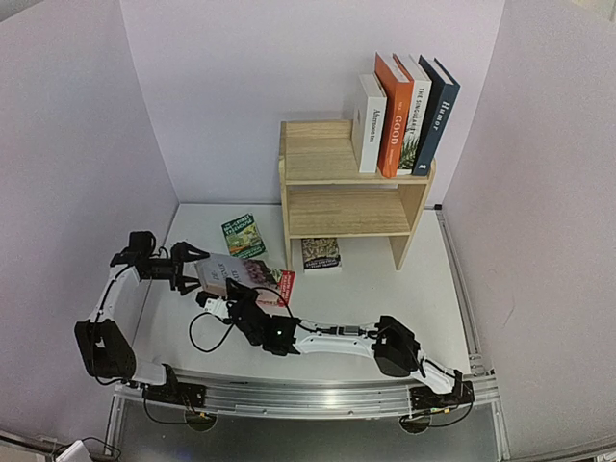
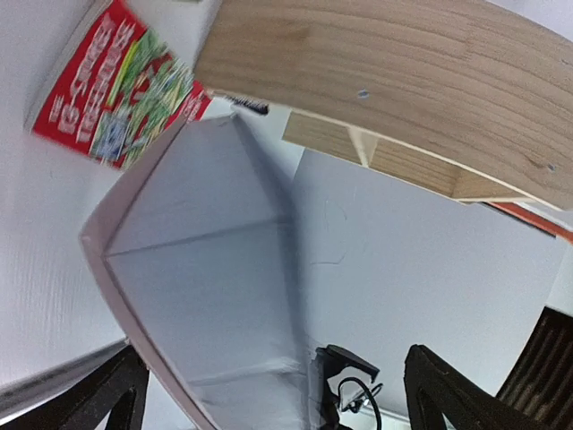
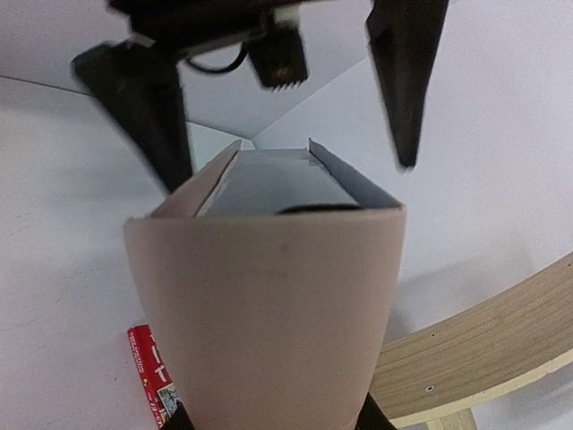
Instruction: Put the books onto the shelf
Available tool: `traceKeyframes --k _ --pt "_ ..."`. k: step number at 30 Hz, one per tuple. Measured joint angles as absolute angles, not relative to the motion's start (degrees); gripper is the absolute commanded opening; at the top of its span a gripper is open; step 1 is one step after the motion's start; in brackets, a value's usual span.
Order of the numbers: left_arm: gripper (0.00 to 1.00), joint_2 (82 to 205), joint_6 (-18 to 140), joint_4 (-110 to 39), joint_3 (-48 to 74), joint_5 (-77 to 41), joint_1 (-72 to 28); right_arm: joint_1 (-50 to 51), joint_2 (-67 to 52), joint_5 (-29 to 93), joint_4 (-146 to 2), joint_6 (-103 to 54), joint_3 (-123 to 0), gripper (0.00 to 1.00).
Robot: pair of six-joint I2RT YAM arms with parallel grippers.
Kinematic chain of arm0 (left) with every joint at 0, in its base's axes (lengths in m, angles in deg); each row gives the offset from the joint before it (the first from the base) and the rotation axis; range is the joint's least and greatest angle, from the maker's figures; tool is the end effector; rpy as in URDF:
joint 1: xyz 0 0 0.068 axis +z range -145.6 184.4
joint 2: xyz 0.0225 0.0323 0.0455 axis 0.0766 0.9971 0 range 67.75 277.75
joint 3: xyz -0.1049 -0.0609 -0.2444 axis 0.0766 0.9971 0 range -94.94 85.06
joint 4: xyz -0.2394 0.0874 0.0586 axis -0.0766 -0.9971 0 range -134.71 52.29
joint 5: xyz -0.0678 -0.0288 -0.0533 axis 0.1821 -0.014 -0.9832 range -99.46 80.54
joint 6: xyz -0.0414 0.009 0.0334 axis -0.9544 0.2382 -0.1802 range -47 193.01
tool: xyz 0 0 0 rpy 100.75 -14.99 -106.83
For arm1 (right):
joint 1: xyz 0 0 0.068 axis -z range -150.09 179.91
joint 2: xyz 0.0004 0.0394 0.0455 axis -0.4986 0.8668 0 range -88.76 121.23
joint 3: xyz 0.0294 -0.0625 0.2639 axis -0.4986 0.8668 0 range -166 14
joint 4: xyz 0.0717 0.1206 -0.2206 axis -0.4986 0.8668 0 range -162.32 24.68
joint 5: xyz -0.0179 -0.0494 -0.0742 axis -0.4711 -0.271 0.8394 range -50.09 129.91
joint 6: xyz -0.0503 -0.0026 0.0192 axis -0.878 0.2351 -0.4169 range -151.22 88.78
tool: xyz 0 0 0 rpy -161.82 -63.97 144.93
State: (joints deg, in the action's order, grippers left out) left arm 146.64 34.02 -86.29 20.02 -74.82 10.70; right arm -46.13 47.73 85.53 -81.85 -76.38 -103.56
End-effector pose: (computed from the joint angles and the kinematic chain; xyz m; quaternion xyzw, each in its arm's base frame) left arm 0.2644 -0.0033 0.2934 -0.1960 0.8040 -0.5596 0.0450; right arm 0.1598 0.5376 0.2563 -0.4894 0.5636 -0.1262 0.6534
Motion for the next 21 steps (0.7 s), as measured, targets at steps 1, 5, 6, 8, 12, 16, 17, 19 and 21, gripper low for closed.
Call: traceKeyframes --k 1,5,6,8,12,16,17,19,21 --pt "1.0 147.84 37.43 -89.19 14.65 -73.8 11.56 -45.82 46.9 85.48 -80.81 -74.71 -103.1 0.32" --pt "1.0 152.76 52.1 -95.77 -10.65 -65.24 14.65 -44.23 42.46 83.2 -74.86 -67.43 -103.08 0.32" --pt "1.0 152.85 55.29 -95.77 -15.18 -62.28 15.03 -43.7 40.86 82.03 -72.33 -65.08 -103.55 0.32" --pt "1.0 151.0 60.48 -95.4 -19.91 -57.19 15.22 -42.51 37.76 79.19 -68.43 -60.51 -105.28 0.32" --pt "1.0 147.32 67.27 -96.32 -22.68 -50.78 15.07 -38.82 30.77 70.13 -62.63 -49.38 -110.49 0.32" --pt "1.0 147.13 70.87 -96.3 -22.14 -48.33 14.99 -33.54 25.44 61.91 -60.46 -40.81 -119.36 0.32" --pt "1.0 147.15 71.26 -96.28 -21.18 -48.27 14.99 -32.37 24.89 60.99 -60.38 -40.1 -122.09 0.32" --pt "1.0 147.18 71.72 -96.36 -18.94 -48.25 14.99 -30.19 24.67 60.26 -60.81 -39.91 -129.57 0.33" --pt "1.0 147.27 71.95 -96.43 -16.92 -48.23 14.99 -29.19 24.49 60.28 -62.28 -41.1 -134.57 0.34"
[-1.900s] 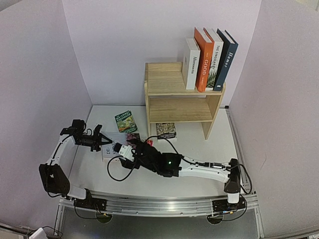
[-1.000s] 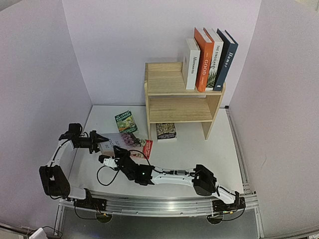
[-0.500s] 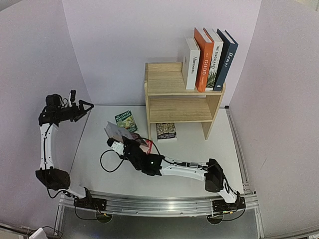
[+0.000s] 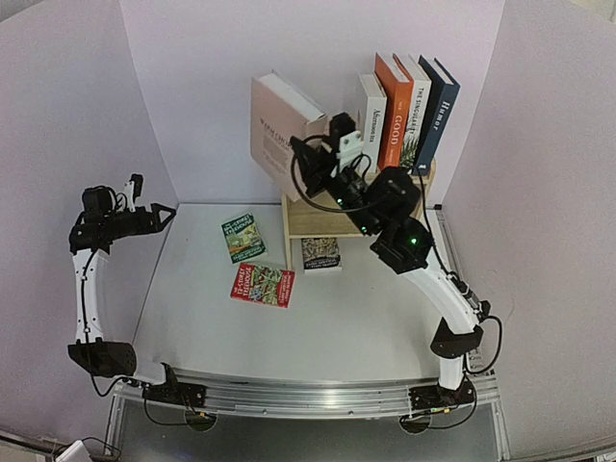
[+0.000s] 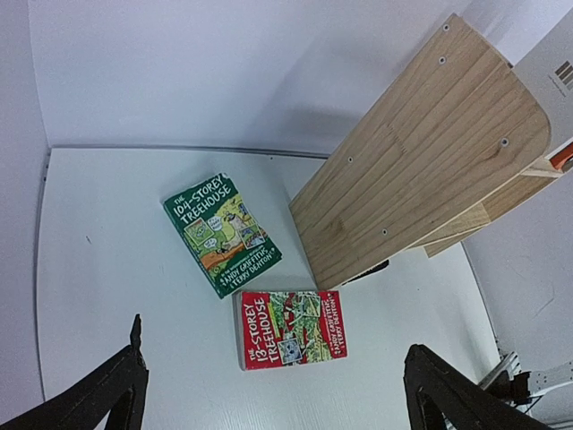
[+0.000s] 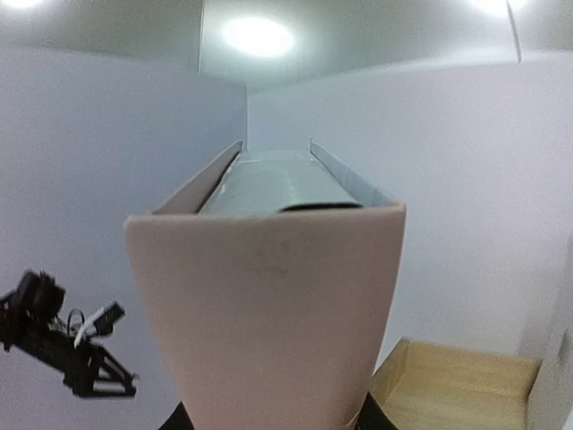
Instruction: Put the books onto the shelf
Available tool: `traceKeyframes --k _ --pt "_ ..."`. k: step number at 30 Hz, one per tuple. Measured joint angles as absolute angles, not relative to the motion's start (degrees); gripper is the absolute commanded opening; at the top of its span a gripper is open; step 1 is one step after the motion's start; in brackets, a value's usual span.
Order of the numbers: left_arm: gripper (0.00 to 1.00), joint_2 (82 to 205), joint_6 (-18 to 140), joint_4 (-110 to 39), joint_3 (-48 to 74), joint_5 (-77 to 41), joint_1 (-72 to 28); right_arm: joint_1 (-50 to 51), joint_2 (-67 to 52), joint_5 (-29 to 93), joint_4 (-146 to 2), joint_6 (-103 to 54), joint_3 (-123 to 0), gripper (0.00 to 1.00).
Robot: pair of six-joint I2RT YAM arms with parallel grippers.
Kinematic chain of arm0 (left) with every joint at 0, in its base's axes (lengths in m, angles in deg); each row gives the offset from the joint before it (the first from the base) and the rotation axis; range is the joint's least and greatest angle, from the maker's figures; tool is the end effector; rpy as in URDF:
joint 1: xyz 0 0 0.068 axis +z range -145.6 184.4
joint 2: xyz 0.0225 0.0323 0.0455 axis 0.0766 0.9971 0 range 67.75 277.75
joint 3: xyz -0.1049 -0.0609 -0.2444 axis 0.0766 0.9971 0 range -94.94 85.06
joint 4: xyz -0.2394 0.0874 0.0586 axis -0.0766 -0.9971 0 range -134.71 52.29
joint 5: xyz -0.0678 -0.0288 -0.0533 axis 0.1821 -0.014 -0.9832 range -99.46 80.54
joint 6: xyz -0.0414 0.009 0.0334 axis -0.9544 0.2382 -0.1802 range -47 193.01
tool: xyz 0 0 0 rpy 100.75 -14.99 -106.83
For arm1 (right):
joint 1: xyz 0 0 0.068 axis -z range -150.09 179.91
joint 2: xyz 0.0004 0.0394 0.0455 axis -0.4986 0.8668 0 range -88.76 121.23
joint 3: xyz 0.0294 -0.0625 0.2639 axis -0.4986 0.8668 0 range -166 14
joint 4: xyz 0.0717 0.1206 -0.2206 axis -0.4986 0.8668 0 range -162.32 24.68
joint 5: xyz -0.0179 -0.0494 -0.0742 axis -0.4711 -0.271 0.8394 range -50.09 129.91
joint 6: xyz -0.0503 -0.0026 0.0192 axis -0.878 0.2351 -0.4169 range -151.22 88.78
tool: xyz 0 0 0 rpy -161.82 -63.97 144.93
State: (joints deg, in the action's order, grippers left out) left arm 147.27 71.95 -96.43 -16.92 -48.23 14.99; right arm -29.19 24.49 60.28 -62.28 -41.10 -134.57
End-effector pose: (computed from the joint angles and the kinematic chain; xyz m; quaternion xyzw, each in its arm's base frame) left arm 0.2572 0.0254 0.4620 0.0638 0.8523 -0.2596 0.4496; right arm 0.2091 0.3253 0.5924 -0.1752 0.5188 0.2602 0.7953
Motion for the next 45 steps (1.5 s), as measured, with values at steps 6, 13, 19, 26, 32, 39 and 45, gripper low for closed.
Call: traceKeyframes --k 6,13,19,26,32,39,45 --pt "1.0 147.02 72.31 -96.7 -13.94 -48.6 14.99 -24.83 22.34 61.71 -68.26 -46.38 -135.13 0.32" --pt "1.0 145.5 72.89 -96.72 -10.85 -49.9 14.99 -14.74 25.04 66.66 -68.26 -48.51 -130.94 0.32" --pt "1.0 145.18 72.53 -96.67 -9.51 -50.62 14.99 -13.69 28.21 69.34 -67.89 -50.9 -130.92 0.3" --pt "1.0 145.06 71.89 -96.43 -8.38 -51.48 14.99 -11.38 28.5 71.69 -68.42 -51.08 -130.92 0.29" --pt "1.0 144.96 71.46 -96.21 -8.14 -51.92 14.99 -10.25 29.96 72.21 -69.08 -50.64 -131.57 0.29" --pt "1.0 144.53 71.49 -96.14 -7.76 -51.99 14.99 -9.66 31.35 73.39 -70.65 -50.44 -132.37 0.28" --pt "1.0 144.31 71.49 -96.14 -7.19 -52.27 14.99 -9.35 31.35 73.76 -70.91 -49.76 -132.21 0.31"
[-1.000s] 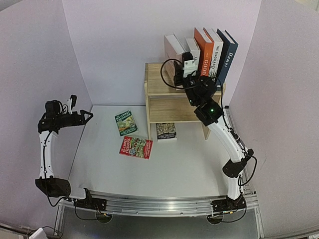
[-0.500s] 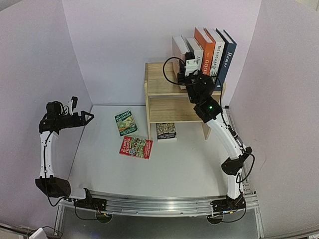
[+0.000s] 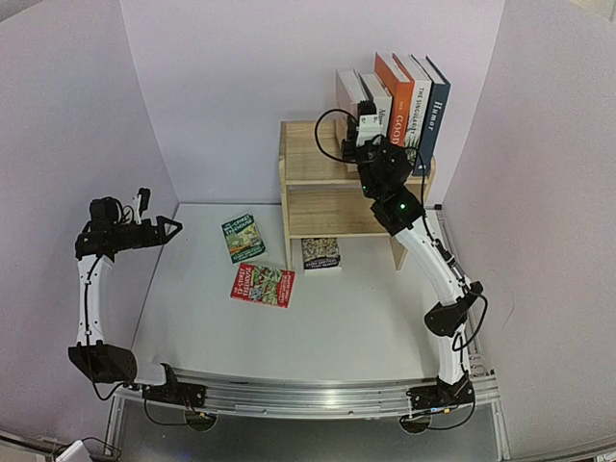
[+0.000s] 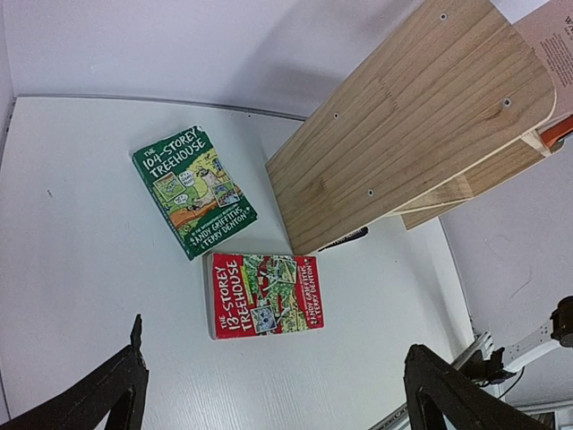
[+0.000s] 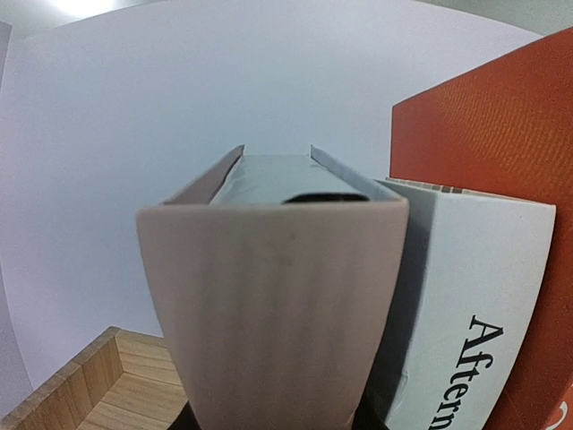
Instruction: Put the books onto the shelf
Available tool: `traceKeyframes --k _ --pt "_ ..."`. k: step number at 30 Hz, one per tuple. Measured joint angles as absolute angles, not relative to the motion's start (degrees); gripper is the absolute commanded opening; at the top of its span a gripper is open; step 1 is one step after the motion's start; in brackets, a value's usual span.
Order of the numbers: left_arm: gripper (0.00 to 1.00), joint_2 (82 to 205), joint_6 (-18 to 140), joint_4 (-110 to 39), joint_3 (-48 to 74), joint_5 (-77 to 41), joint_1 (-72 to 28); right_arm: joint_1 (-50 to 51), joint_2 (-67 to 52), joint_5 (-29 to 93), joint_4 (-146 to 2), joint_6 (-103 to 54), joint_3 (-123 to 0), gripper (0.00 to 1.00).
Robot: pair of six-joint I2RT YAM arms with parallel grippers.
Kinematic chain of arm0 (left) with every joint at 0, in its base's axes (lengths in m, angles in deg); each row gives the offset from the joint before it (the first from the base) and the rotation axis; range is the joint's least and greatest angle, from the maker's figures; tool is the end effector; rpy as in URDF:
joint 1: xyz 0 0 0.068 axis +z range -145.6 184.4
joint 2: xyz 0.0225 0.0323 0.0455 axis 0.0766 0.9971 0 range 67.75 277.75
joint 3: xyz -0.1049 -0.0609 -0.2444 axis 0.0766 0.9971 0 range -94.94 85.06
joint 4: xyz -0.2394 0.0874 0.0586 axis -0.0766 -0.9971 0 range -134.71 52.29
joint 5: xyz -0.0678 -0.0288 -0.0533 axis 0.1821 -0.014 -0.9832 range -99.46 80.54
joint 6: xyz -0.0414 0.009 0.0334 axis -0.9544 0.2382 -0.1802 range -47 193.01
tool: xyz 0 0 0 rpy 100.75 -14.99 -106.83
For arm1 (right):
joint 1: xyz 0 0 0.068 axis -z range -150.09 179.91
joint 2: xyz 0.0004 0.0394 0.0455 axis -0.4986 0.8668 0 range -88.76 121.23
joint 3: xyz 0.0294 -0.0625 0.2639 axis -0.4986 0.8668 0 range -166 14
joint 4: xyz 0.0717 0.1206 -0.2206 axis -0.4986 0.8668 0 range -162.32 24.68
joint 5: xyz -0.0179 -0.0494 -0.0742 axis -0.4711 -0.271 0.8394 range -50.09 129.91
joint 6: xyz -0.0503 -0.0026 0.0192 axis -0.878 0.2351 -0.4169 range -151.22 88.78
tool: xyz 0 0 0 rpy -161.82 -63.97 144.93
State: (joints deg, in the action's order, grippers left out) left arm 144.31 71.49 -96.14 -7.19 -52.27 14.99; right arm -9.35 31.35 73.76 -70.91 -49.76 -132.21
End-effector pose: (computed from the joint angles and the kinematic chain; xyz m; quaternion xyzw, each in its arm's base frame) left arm 0.2519 0.0225 0.4263 0.0555 0.8636 -0.3037 0.3986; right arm 0.3533 0.2632 0.5467 -0.0349 0.5703 -0.0096 0.8206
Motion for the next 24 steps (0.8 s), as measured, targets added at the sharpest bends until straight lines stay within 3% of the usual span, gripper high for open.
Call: traceKeyframes --k 6,24 --pt "1.0 144.31 71.48 -96.17 -7.11 -52.9 14.99 -9.18 31.35 73.98 -72.04 -49.55 -131.58 0.43" --pt "1.0 144.31 71.46 -96.17 -7.03 -54.73 14.99 -10.37 30.52 76.52 -77.51 -53.24 -125.96 0.44"
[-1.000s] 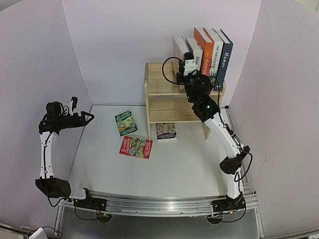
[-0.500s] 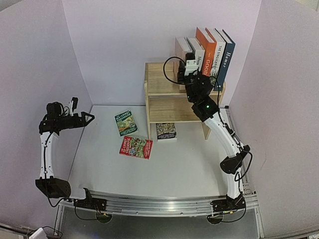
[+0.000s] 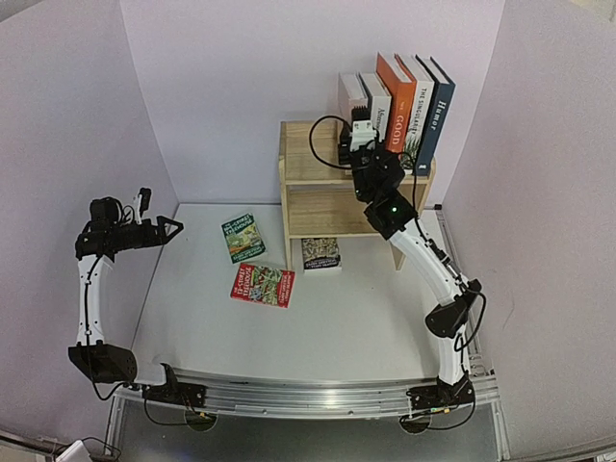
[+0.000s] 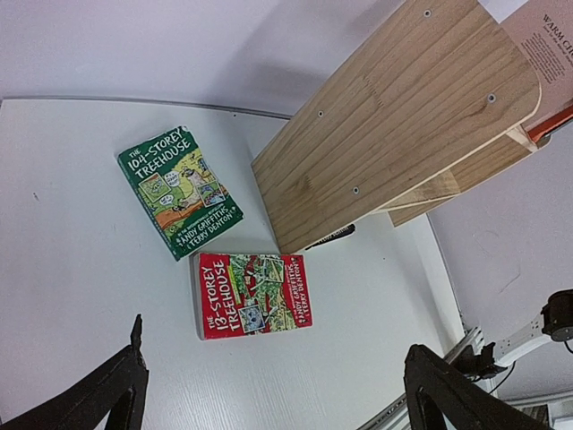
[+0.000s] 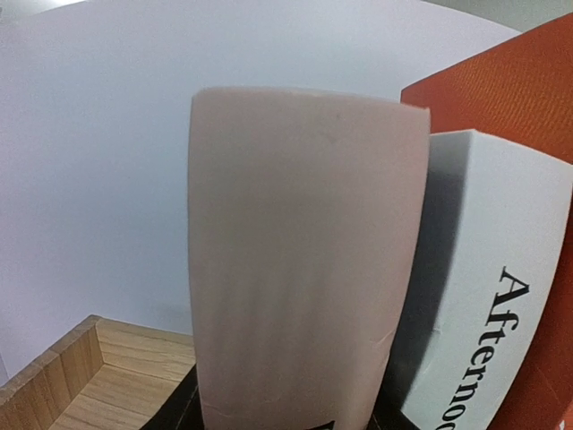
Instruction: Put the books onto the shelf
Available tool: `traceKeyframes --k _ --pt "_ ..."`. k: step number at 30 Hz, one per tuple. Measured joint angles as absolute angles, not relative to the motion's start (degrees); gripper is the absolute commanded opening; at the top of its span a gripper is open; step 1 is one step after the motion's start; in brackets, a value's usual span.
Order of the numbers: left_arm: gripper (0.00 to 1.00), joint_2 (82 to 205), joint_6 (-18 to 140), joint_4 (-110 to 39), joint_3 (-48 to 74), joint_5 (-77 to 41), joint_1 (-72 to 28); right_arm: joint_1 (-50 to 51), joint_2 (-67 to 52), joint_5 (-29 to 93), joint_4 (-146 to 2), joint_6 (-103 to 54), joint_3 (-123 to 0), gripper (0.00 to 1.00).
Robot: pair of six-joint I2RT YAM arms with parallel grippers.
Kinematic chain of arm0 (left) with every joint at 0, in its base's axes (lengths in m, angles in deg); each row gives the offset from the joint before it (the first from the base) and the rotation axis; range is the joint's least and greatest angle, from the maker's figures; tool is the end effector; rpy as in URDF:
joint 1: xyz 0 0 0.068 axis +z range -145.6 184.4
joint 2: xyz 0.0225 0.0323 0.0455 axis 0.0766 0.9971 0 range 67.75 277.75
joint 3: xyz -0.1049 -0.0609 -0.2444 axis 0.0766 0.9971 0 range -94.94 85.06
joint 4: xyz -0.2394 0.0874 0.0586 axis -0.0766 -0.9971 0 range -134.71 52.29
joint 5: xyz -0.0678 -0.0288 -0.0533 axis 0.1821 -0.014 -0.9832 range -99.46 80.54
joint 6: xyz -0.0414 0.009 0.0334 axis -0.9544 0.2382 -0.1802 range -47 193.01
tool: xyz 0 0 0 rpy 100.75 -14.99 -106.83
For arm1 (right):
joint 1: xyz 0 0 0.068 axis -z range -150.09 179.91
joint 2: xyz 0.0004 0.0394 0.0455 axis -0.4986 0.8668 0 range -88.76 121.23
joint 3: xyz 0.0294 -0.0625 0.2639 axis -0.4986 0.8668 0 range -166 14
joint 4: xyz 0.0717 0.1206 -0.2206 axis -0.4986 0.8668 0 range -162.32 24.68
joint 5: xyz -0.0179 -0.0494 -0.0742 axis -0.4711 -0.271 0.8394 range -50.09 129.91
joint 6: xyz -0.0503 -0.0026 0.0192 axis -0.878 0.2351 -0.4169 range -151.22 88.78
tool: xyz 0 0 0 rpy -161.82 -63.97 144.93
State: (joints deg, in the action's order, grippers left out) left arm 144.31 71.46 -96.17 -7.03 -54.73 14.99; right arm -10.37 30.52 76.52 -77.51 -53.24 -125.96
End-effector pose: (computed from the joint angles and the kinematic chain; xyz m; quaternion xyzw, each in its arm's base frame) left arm 0.2515 0.0213 0.4262 0.0633 0.8577 -0.3226 0.3953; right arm 0.3566 0.2744 0.5311 -0.0329 0.5690 -0.0369 0.8209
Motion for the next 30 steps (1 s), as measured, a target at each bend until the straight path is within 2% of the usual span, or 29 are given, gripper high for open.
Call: traceKeyframes --k 23,30 --pt "1.0 144.31 71.55 -96.21 -6.49 -56.28 14.99 -12.65 27.69 82.14 -87.84 -57.31 -120.07 0.41" --pt "1.0 144.31 71.57 -96.21 -6.29 -56.35 14.99 -12.7 27.69 82.4 -89.29 -58.3 -119.78 0.37"
